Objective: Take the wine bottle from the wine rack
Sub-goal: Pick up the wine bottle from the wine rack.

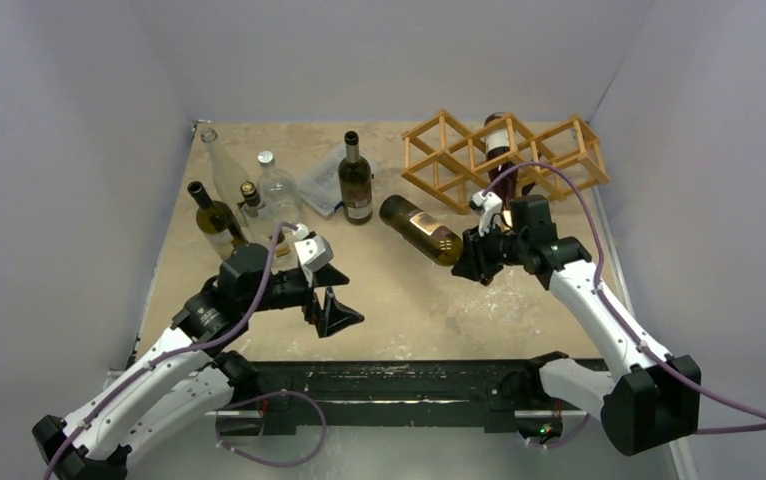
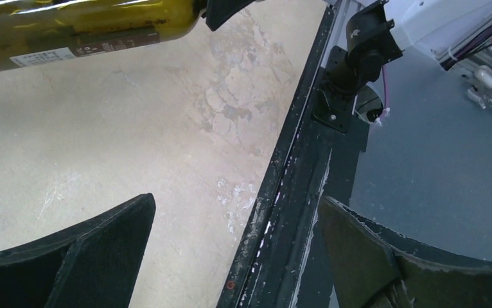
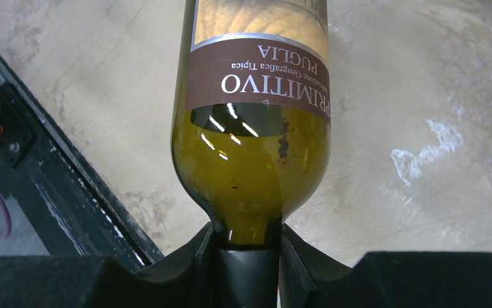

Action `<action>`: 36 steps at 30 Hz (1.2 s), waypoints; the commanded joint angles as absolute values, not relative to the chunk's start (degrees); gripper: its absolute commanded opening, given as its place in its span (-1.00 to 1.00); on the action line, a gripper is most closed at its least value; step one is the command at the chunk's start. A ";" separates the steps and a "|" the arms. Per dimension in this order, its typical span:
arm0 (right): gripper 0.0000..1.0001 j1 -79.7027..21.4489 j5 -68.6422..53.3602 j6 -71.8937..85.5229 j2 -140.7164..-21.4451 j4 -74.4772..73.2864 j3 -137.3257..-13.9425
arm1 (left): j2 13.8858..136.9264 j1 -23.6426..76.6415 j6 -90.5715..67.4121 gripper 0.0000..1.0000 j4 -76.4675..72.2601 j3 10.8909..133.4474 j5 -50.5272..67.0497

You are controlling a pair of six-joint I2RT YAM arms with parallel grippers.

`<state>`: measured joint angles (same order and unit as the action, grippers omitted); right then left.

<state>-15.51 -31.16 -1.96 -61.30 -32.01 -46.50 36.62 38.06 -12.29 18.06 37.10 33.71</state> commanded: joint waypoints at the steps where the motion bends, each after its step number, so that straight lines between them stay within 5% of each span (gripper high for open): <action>1: -1.00 -16.30 -40.65 -16.28 -63.98 -32.77 -54.22 | 38.70 42.47 -4.36 0.95 14.44 39.16 27.84; 7: -1.00 -16.93 -45.62 -32.10 -71.53 -46.06 -58.90 | 42.47 49.76 5.29 0.90 13.70 39.89 19.86; 22: -1.00 -17.93 -44.69 -38.93 -76.93 -48.56 -59.24 | 57.66 64.35 26.99 0.96 -7.24 37.49 -3.68; 36: -1.00 -17.93 -45.90 -40.61 -78.16 -49.61 -58.89 | 77.75 65.04 32.00 1.00 -18.91 43.82 -2.14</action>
